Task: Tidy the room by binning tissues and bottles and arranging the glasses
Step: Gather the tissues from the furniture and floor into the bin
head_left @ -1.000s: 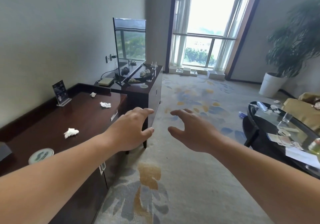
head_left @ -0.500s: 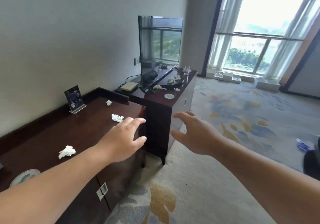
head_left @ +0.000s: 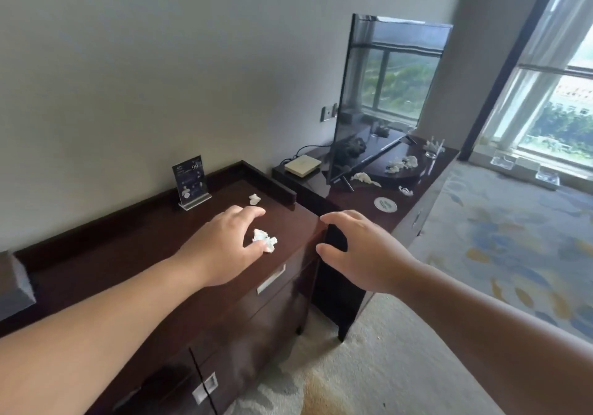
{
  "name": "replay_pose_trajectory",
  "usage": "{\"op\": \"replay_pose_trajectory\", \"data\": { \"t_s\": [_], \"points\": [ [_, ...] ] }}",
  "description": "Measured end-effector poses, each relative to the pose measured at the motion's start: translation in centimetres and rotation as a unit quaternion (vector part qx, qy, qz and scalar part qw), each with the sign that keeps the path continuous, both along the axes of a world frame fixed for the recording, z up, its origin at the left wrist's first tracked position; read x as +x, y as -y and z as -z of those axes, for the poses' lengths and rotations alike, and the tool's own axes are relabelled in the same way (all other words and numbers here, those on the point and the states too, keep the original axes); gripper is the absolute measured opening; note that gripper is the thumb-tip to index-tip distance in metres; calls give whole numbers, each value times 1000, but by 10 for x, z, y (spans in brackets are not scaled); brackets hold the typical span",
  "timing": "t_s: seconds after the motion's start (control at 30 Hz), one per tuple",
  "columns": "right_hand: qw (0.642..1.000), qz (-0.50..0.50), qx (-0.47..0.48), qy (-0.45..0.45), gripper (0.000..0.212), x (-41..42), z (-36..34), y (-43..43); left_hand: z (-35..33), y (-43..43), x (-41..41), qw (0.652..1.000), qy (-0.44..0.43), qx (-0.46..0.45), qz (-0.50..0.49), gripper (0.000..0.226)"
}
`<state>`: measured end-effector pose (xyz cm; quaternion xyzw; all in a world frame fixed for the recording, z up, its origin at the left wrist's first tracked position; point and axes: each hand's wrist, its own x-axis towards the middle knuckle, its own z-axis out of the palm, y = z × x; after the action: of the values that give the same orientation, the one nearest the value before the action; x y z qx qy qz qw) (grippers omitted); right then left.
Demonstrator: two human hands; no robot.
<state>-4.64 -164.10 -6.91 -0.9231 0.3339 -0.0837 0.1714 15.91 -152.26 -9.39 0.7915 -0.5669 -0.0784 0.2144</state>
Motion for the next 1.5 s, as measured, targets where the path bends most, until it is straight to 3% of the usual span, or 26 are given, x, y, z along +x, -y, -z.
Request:
{"op": "replay_pose_trajectory", "data": {
  "t_s": [0.23,0.67,1.0,1.5],
  "points": [
    [999,-32,6,-13,57,82,6,61,0,47,73,999,-7,-22,-33,50],
    [983,-171,44,-48,54,207,54,182,48,111,151,983,-35,23,-176,56],
    [946,-291,85,-111,54,281,112,290,103,195,143,947,-99,99,-290,57],
    [932,-314,77,-162,64,331,186,321,185,220,125,933,-133,199,-268,68]
  ]
}}
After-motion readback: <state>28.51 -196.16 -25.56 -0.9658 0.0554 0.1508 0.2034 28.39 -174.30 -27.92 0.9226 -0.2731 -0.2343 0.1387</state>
